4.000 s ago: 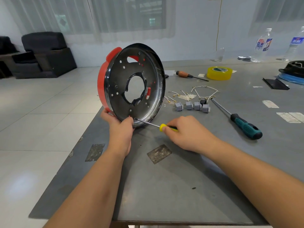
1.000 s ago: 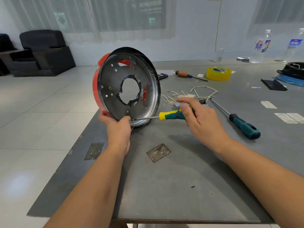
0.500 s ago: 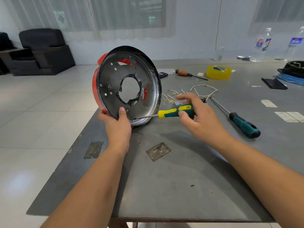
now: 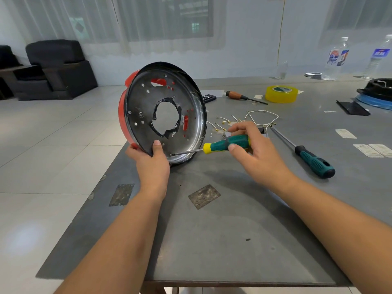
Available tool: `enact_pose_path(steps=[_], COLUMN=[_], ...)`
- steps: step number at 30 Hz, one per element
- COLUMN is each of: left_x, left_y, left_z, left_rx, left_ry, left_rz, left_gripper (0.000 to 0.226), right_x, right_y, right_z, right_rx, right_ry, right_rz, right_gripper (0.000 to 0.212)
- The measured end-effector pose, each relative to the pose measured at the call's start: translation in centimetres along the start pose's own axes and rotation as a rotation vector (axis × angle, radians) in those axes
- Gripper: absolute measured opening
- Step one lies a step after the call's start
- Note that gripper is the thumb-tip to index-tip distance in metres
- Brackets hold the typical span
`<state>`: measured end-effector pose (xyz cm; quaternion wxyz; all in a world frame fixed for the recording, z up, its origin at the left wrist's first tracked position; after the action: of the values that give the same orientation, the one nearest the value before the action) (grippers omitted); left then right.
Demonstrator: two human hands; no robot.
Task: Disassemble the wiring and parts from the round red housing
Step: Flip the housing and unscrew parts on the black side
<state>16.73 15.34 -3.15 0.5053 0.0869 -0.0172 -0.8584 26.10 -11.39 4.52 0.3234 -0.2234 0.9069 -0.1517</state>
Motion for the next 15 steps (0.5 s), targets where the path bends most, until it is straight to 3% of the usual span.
enact_pose_path(steps=[3, 6, 9, 15], left_x=[0.0, 0.0, 0.0, -0.1], left_y=[0.1, 0.1, 0.0, 0.0], left_z=[0.0, 0.0, 0.0, -0.1], left_rx=[-0.004, 0.000, 0.010, 0.005], left_ry=[0.000, -0.007, -0.003, 0.000], left_rz=[-0.002, -0.008, -0.006, 0.001], left_gripper=[0.033, 0.033, 0.034, 0.032], right_x=[-0.1, 0.1, 0.3, -0.1], right_y=[-0.5, -0.3, -0.2, -0.2], right_z=[0.0, -0.3, -0.9, 0.8], right_rx=[0.159, 0.065, 0.000, 0.095], right_ry=[0.008, -0.026, -0.069, 0.034], right_rz=[0.051, 0.018, -0.028, 0.013], right_gripper=[0.039, 0.021, 0.038, 0.033])
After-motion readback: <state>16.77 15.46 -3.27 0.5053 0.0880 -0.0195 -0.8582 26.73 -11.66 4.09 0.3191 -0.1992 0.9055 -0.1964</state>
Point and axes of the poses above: each hand's wrist, its own x-axis away from the middle knuckle, its own y-axis out of the palm, z = x × y, the point moved 9 cm from there along -x, towards the middle knuckle, and after that the axes turned 7 degrees about -x, right-handed, at the moved point
